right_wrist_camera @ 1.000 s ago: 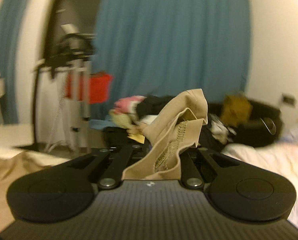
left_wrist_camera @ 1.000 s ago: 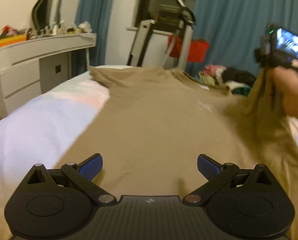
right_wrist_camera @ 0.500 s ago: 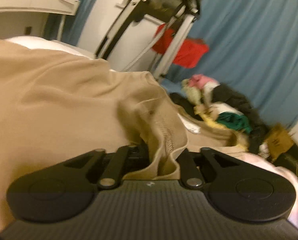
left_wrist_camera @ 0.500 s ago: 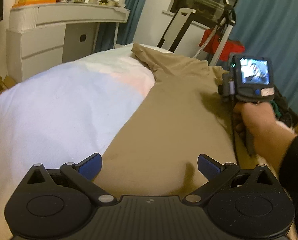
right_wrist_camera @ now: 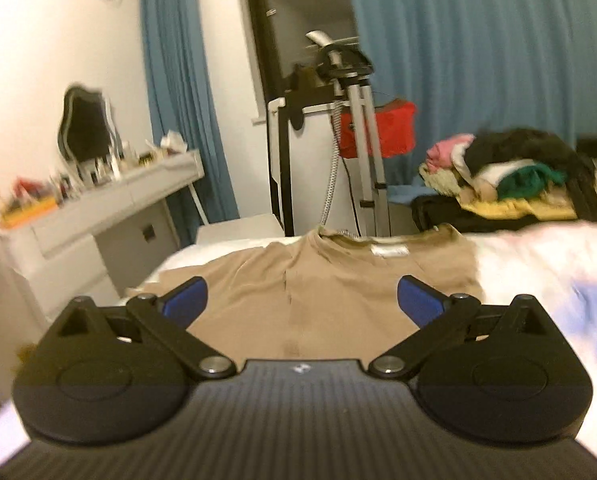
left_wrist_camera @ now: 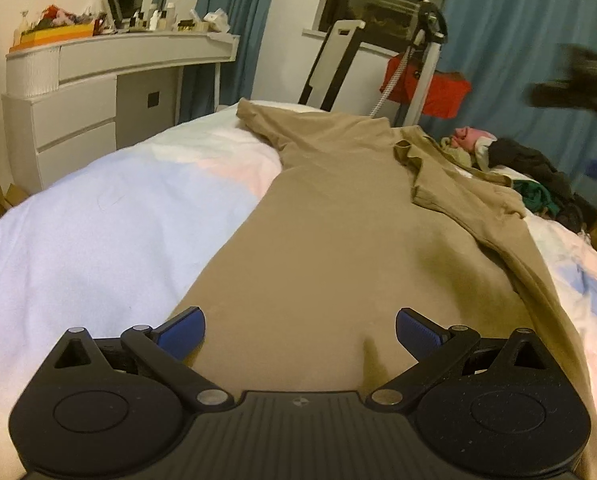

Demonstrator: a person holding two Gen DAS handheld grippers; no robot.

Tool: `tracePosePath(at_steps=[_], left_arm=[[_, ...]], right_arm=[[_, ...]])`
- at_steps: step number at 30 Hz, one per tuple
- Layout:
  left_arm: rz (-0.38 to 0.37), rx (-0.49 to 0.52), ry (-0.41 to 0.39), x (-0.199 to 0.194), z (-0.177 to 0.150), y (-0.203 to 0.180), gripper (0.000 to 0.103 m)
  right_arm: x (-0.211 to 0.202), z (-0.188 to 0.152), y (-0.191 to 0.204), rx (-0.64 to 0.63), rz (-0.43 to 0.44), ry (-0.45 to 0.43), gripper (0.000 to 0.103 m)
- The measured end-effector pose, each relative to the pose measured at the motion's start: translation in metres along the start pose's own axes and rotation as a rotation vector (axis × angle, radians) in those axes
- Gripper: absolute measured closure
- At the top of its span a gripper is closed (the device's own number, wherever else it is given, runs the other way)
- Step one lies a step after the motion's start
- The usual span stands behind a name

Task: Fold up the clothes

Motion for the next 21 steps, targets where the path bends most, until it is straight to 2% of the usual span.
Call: tracePosePath(at_steps=[3,7,13,14,17,21], left_arm=[[-0.03,0.03,0.01,-0.013,-0.007,-0.012,0.001],[-0.121,0.041,0.08,-0.028,-0.027,-0.037,0.006],[-0.317,0.025,0.178,-0.051,-0.062,-0.083,0.019],[-0.35,0.013,0.198,-0.054,-0.069,-0.09,0.02],[-0.493,-0.033,0.277,-0.058,-0.092,-0.118,0.031],[-0.655,-0.111,0.394,-0.053,-0.122,-0.153,0.037]], right_arm=[[-0.071,-0.018,-0.015,0.071,0.007,0.001,0.0],[-0.134,-0.046,-0.046,0.151,-0.017,0.023,0.0],[-0.192,-0.066,-0.107,0.371,-0.044,-0.026,0.0],[-0.199,-0.067,-0.118,0.4,-0.055,-0.041,0.0],[-0.204,-0.075,-0.141,0.451,-0.082,-0.039,0.0],[-0.187,-0.092,-0.146,0.484,-0.049,0.052,0.0]])
Point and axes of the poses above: each gripper's, at about its wrist camera, not at the fingertips, and x roughly the way its jaws point, y to its left, z to its top, the point moved 10 cm from there along x, roughly the way its jaws point, and after that the axes turned 4 degrees about -x, right-handed, at the moved point
